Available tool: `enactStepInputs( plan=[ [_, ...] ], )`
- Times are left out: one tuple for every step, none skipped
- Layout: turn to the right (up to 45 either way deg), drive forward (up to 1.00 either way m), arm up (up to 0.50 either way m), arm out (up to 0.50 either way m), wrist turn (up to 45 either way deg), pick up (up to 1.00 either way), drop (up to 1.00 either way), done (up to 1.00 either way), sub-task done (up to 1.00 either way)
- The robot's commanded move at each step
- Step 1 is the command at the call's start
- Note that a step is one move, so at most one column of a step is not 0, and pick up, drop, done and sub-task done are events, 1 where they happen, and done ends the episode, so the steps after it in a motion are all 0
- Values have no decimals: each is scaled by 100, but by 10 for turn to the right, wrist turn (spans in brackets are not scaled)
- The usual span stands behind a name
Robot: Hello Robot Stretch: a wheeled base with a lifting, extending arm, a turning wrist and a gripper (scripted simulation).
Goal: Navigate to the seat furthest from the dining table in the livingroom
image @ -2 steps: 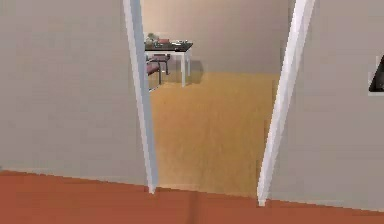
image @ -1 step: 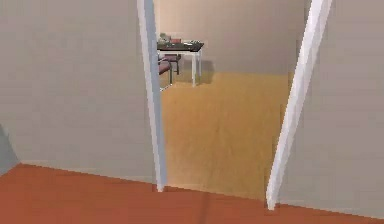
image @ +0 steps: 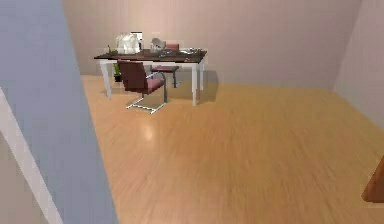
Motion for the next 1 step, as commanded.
enactStepInputs(
  plan=[
    [0, 50, 0, 0, 0, 0, 0, 0, 0]
  ],
)
